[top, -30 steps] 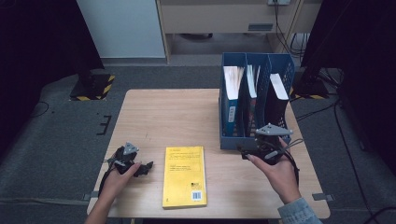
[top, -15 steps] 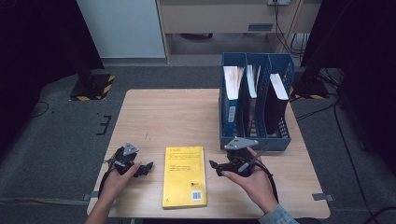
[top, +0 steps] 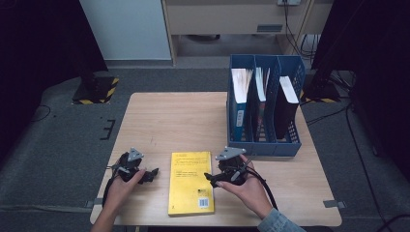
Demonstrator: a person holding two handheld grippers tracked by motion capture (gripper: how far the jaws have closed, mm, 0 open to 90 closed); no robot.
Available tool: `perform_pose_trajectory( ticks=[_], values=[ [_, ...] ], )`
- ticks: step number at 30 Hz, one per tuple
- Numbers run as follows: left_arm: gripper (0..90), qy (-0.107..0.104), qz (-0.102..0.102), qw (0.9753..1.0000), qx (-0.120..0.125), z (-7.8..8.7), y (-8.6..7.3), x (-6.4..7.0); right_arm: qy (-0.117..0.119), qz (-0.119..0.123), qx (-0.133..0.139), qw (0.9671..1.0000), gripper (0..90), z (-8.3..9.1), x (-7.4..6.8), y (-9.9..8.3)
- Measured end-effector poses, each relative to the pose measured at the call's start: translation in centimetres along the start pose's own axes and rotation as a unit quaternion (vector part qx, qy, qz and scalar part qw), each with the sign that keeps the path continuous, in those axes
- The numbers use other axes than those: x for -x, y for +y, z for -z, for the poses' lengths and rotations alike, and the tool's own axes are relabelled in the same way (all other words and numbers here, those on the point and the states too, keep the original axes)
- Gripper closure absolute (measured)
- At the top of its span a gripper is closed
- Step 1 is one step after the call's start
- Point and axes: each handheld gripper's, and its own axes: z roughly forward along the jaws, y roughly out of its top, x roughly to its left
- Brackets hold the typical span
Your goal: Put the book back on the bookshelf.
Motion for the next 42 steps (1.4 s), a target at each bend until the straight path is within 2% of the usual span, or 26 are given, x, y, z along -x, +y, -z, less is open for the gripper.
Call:
perform_pose_trajectory(
  ticks=[1, 2, 4, 6, 7, 9, 10, 12, 15, 17, 19, 21, 22, 24, 26, 29, 31, 33, 35, 37, 42],
  values=[
    [0.0, -0.001, 0.0, 1.0, 0.001, 0.0, 0.0, 0.1, -0.014, 0.004, -0.006, 0.9999, 12.0, -0.2, 0.0, -0.2],
    [0.0, 0.0, 0.0, 1.0, -0.001, 0.2, -0.1, 0.2, -0.017, 0.001, -0.007, 0.9998, 12.4, -0.2, 0.1, -0.3],
    [0.0, 0.0, 0.001, 1.0, 0.002, 0.5, -0.4, 0.5, -0.013, -0.015, -0.001, 0.9998, 13.4, -0.2, 0.3, -0.7],
    [1.8, -0.005, -0.006, 1.0, -0.003, 0.7, -0.4, 0.8, -0.009, -0.022, 0.002, 0.9997, 13.4, -0.2, 0.1, -1.1],
    [3.0, -0.006, -0.01, 0.9999, -0.004, 0.9, -0.3, 1.0, -0.001, -0.023, -0.001, 0.9997, 13.6, -0.2, 0.1, -1.2],
    [3.3, -0.013, -0.004, 0.9999, 0.009, 1.6, 0.1, 1.3, 0.023, -0.035, -0.004, 0.9991, 17.7, -0.6, -0.2, -1.4],
    [3.4, -0.019, 0.006, 0.9997, 0.015, 1.9, 0.3, 1.6, 0.029, -0.032, -0.008, 0.999, 18.5, -0.8, -0.4, -1.4],
    [4.7, -0.031, 0.006, 0.9993, 0.019, 2.7, 0.5, 2.4, 0.038, -0.019, -0.021, 0.9989, 20.6, -1.4, -1.0, -1.5],
    [4.8, -0.064, 0.009, 0.9979, 0.011, 3.3, 0.1, 3.8, 0.054, -0.015, -0.037, 0.9977, 22.3, -1.9, -1.6, -1.9],
    [5.9, -0.073, -0.006, 0.9973, 0.0, 3.7, -0.1, 5.1, 0.06, -0.01, -0.045, 0.9971, 22.4, -2.1, -2.1, -2.3],
    [5.9, -0.081, -0.017, 0.9965, 0.007, 4.4, -0.1, 6.5, 0.062, -0.008, -0.045, 0.997, 22.6, -2.3, -2.3, -2.4],
    [5.9, -0.091, -0.033, 0.9953, 0.011, 4.9, -0.2, 7.9, 0.068, 0.001, -0.059, 0.9959, 22.7, -2.5, -2.6, -2.7],
    [6.0, -0.093, -0.047, 0.9945, 0.007, 4.9, -0.4, 8.8, 0.071, 0.007, -0.065, 0.9953, 22.3, -2.6, -2.7, -2.8],
    [8.0, -0.101, -0.059, 0.9931, -0.005, 4.5, -0.5, 9.7, 0.074, 0.01, -0.071, 0.9947, 21.4, -2.8, -2.9, -3.1],
    [9.5, -0.11, -0.061, 0.9919, -0.016, 3.8, -0.4, 10.2, 0.07, 0.018, -0.079, 0.9942, 19.0, -3.2, -3.1, -3.3],
    [12.4, -0.126, -0.063, 0.9898, -0.024, 2.9, -0.1, 10.3, 0.078, 0.007, -0.08, 0.9937, 16.1, -3.6, -3.1, -3.3],
    [13.5, -0.132, -0.047, 0.9898, -0.025, 2.7, -0.1, 10.2, 0.078, 0.003, -0.078, 0.9939, 15.6, -3.7, -3.1, -3.3],
    [16.6, -0.139, -0.046, 0.9889, -0.024, 2.7, -0.1, 10.2, 0.082, -0.013, -0.075, 0.9937, 12.5, -3.8, -2.8, -3.6],
    [23.5, -0.156, -0.036, 0.9868, -0.021, 2.5, -0.1, 10.1, 0.087, -0.033, -0.067, 0.9934, 11.5, -4.0, -2.6, -4.0],
    [24.1, -0.157, -0.037, 0.9865, -0.025, 2.4, 0.0, 10.1, 0.085, -0.031, -0.069, 0.9935, 11.6, -4.0, -2.6, -3.9],
    [25.1, -0.162, -0.018, 0.9865, -0.016, 1.8, 0.2, 9.5, 0.077, -0.035, -0.072, 0.9937, 11.9, -4.1, -2.8, -3.7]
  ],
)
